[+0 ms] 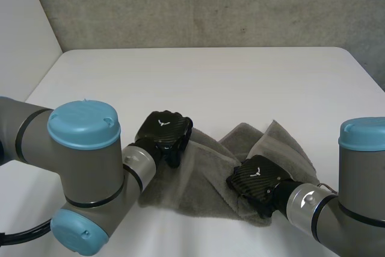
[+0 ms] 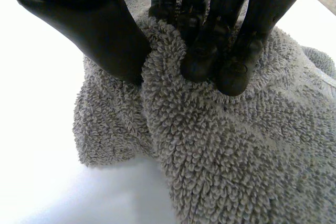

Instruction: Fold the towel.

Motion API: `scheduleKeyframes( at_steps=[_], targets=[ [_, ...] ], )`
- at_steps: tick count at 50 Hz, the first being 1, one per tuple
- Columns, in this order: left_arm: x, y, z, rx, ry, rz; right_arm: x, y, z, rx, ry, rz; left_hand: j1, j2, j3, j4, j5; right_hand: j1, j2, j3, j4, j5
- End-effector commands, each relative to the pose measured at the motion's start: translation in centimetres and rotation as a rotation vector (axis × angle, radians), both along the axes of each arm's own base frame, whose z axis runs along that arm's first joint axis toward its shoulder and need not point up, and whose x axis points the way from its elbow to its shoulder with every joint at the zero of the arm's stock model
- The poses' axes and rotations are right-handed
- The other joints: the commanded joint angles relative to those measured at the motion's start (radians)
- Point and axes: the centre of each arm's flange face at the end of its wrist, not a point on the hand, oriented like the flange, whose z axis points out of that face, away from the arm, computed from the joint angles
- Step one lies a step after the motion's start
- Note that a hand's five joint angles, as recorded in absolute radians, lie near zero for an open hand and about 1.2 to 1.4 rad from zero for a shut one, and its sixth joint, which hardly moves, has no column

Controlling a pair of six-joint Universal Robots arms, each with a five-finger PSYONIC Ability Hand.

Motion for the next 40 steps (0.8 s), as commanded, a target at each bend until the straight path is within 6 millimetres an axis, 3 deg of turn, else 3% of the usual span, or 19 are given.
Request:
scheduleKeyframes(
  at_steps=[1,16,21,22,24,30,40],
  targets=[
    [2.4,-0.9,0.0,-0.005,0.069,0.062,0.7,1.7,0.6,-0.073,0.021,-0.006,-0.163,-0.171,-0.191,-0.17,-0.34,-0.029,-0.013,-0.042,-0.041,-0.02],
    [2.6,-0.6,-0.3,0.007,0.062,0.065,0.5,1.7,0.6,-0.075,0.026,-0.018,-0.213,-0.221,-0.241,-0.22,-0.39,-0.035,-0.018,-0.048,-0.047,-0.026],
    [2.2,-0.8,0.5,-0.017,0.081,0.053,0.5,1.6,1.1,-0.093,0.015,-0.017,-0.664,-0.672,-0.692,-0.672,-0.842,-0.038,-0.021,-0.051,-0.049,-0.029],
    [2.2,-0.8,0.5,-0.017,0.081,0.053,0.5,1.6,1.1,-0.093,0.015,-0.017,-0.665,-0.673,-0.693,-0.672,-0.842,-0.038,-0.021,-0.051,-0.049,-0.029],
    [1.4,-1.3,0.9,-0.035,0.097,0.039,0.5,1.7,1.2,-0.095,0.014,-0.015,-0.679,-0.688,-0.707,-0.687,-0.857,-0.038,-0.021,-0.051,-0.049,-0.029],
    [-1.4,-1.4,-0.7,-0.016,0.095,-0.036,0.4,1.8,1.3,-0.097,0.014,-0.017,-0.732,-0.741,-0.76,-0.74,-0.91,-0.038,-0.021,-0.051,-0.049,-0.029],
    [-3.7,-0.9,-3.2,0.026,0.08,-0.123,0.3,1.8,1.2,-0.096,0.016,-0.02,-0.77,-0.779,-0.798,-0.778,-0.948,-0.038,-0.021,-0.051,-0.049,-0.029]
  ],
)
